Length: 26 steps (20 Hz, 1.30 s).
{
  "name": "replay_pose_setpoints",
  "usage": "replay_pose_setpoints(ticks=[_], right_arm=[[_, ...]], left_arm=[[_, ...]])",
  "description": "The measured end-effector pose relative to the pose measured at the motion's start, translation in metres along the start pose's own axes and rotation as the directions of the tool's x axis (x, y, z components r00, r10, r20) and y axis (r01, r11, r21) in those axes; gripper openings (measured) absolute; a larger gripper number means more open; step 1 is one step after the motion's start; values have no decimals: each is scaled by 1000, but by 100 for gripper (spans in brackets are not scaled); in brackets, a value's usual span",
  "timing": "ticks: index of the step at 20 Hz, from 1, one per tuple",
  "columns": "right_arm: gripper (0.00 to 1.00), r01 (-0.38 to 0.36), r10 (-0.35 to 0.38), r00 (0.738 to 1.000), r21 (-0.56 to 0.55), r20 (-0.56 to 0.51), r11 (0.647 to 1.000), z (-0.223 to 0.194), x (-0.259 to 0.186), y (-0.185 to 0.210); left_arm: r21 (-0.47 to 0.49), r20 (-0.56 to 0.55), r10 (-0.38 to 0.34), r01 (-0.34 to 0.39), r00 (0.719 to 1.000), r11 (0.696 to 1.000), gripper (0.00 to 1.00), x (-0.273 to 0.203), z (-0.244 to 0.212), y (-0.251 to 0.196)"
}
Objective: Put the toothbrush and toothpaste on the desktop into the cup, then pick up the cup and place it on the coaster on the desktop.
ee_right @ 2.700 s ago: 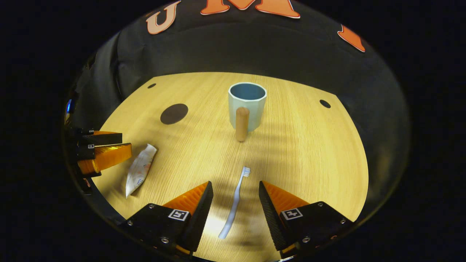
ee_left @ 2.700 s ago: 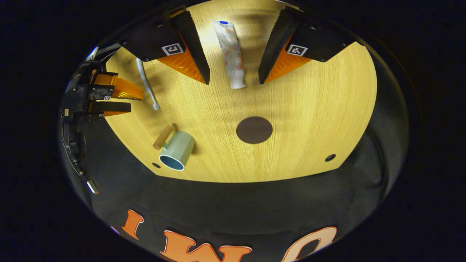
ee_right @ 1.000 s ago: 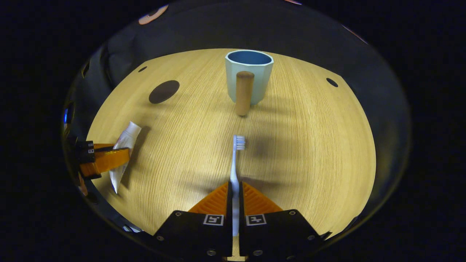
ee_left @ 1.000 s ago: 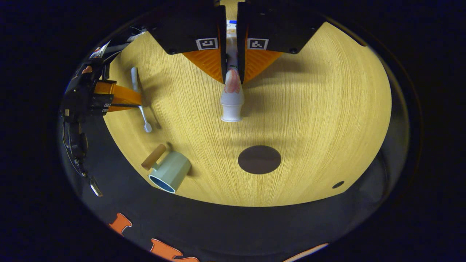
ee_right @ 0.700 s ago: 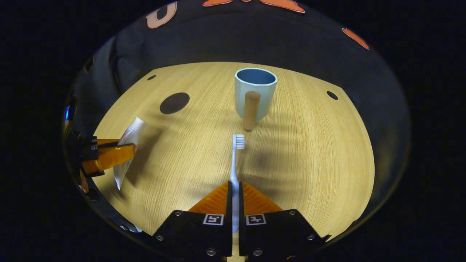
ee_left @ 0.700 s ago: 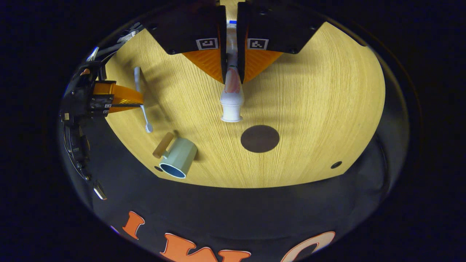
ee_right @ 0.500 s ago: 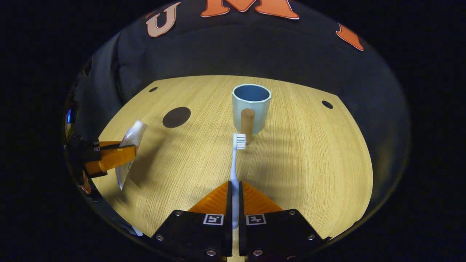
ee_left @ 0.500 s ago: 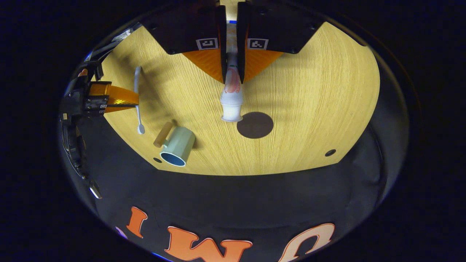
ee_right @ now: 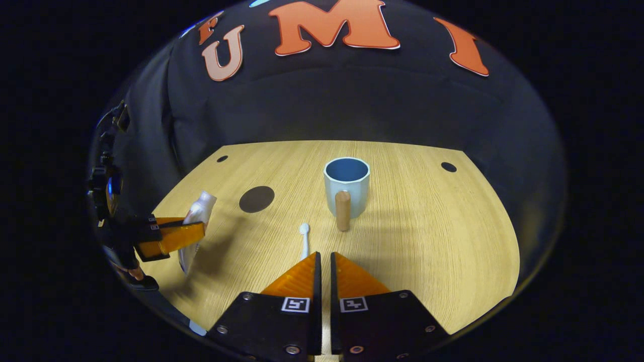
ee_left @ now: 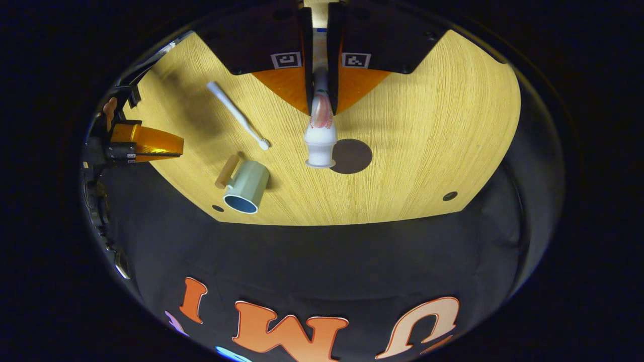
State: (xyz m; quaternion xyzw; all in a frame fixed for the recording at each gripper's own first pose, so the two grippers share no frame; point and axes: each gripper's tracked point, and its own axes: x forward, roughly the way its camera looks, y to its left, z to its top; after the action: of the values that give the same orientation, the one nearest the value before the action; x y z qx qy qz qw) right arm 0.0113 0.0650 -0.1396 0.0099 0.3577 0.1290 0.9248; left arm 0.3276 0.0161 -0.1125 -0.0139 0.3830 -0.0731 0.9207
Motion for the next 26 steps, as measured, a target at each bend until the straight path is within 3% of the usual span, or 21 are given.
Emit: replay_pose_setpoints(ticks=[3,6,7,9,11,12,13,24,25,26], right_arm=[[7,-12,11,999,-53,-30,999,-6,5,7],[12,-82,79,995,-39,-61,996,-8,14,29],[24,-101,98,993,-35,-73,994,-9,16,37],[35,-133,129,987,-40,-92,990,-11,22,47],[42,-170,163,980,-56,-115,984,-14,26,59],[40,-189,180,975,-62,-127,980,-16,27,64],[47,-205,195,971,-65,-141,977,-17,29,69],[52,-263,233,939,-93,-252,960,-34,70,98],[46,-265,231,937,-102,-260,959,-37,74,101],[53,-261,223,938,-117,-265,958,-40,78,103]], left_arm=[[-1,6,-1,1,1000,1000,15,0,0,1],[-3,5,11,-11,1000,1000,15,0,-2,4],[-5,5,16,-16,1000,1000,15,0,-3,6],[-9,9,28,-28,1000,1000,15,-4,-4,12],[-15,9,34,-34,999,999,15,-6,-6,17],[-19,6,38,-37,999,999,15,-6,-7,19],[-23,3,39,-39,999,999,15,-6,-10,21],[-70,5,47,-46,999,997,15,-15,-19,41],[-76,5,50,-50,999,996,15,-15,-21,45],[-80,4,54,-54,999,995,15,-16,-22,46]])
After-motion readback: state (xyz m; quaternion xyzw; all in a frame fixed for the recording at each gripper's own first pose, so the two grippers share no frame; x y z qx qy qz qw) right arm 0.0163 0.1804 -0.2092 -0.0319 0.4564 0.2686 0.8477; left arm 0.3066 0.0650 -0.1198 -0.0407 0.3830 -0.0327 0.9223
